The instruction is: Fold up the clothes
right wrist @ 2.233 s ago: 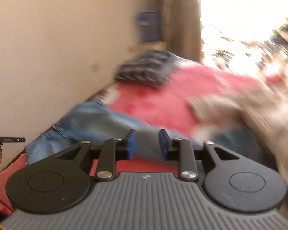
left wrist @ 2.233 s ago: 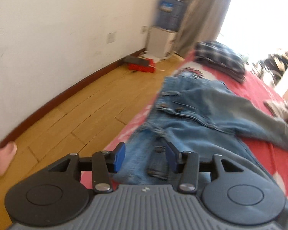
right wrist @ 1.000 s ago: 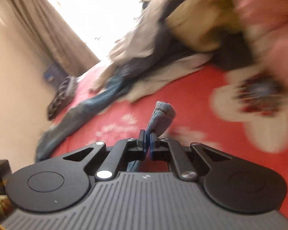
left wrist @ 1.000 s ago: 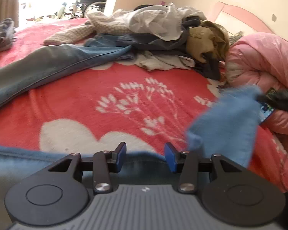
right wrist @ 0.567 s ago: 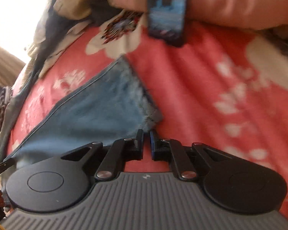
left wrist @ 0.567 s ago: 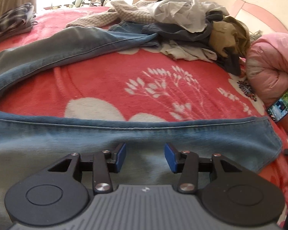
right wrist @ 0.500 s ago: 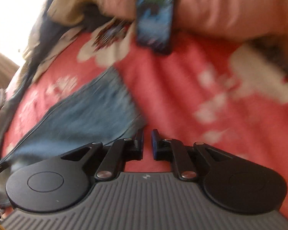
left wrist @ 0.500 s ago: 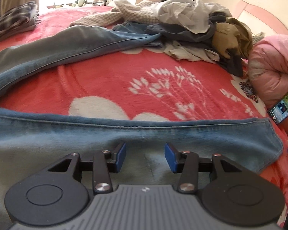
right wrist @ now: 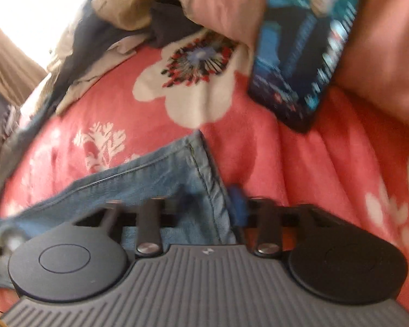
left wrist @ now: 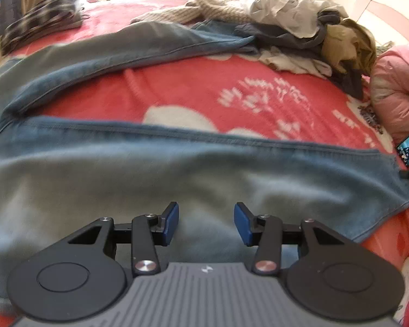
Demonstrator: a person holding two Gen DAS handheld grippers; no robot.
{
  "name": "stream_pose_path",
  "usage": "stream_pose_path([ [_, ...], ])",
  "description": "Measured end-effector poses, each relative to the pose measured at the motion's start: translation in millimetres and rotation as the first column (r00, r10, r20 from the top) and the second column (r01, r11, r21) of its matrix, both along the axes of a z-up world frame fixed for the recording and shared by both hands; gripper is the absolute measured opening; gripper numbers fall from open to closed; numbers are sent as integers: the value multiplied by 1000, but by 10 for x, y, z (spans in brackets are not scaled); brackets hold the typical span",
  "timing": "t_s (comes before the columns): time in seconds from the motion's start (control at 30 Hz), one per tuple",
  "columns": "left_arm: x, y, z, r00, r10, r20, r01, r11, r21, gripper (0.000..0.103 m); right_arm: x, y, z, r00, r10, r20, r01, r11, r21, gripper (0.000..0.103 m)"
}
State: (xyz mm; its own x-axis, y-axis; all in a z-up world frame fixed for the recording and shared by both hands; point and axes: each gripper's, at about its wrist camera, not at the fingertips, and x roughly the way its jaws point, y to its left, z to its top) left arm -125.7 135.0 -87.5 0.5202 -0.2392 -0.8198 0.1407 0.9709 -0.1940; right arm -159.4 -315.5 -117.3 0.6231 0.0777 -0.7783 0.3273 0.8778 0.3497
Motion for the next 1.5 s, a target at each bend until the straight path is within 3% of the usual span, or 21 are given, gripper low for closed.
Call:
stream_pose_path([
  [0.17, -74, 55, -110, 1000, 13, -10, -13, 1000, 16, 46, -54, 40, 125, 995, -17, 97, 26, 996, -89, 5],
  [0.3, -97, 72, -104, 1000, 13, -9, -13, 1000, 24, 46, 79, 195, -1, 999, 7, 43, 4, 971, -240, 10],
  [0.43, -141, 93, -51, 1000, 21, -1, -21, 999, 33, 47, -37, 341, 240, 989, 9, 148, 45, 932, -359, 12],
  [0.53, -145, 100, -72, 1000, 27, -5, -27, 999, 27, 47, -56, 461, 377, 974, 77, 214, 5, 934, -357, 13],
  [0.7, -176, 124, -93, 999, 37, -7, -37, 999, 30, 48, 129, 759, 223, 954, 248, 166, -188, 931, -313, 12],
  [0.83, -251, 218, -66, 998, 61, -22, -60, 997, 40, 48, 307, 747, -75, 978, 195, 68, -162, 929, -334, 10],
  [0.93, -308, 289, -46, 996, 80, -34, -78, 996, 48, 48, 362, 743, 3, 988, 138, 66, -98, 900, -424, 12],
  [1.03, -405, 428, -24, 991, 121, -48, -118, 991, 58, 48, 379, 773, 121, 977, 177, 118, -117, 912, -394, 13],
  [1.1, -514, 592, -8, 983, 173, -62, -169, 983, 67, 48, 359, 920, 232, 949, 269, 167, -190, 906, -378, 13],
  [1.2, -687, 857, 1, 964, 255, -81, -248, 965, 87, 48, 387, 1225, 328, 874, 438, 209, -343, 862, -372, 14],
  [1.33, -896, 1192, -36, 931, 354, -91, -340, 930, 137, 48, 503, 1602, 324, 796, 575, 186, -497, 798, -342, 15],
  [1.4, -997, 1356, -48, 905, 415, -93, -397, 903, 167, 48, 548, 1800, 331, 749, 641, 170, -569, 753, -330, 15],
  [1.5, -1161, 1632, -13, 852, 517, -76, -507, 853, 126, 48, 521, 2133, 392, 640, 753, 154, -681, 649, -339, 15],
])
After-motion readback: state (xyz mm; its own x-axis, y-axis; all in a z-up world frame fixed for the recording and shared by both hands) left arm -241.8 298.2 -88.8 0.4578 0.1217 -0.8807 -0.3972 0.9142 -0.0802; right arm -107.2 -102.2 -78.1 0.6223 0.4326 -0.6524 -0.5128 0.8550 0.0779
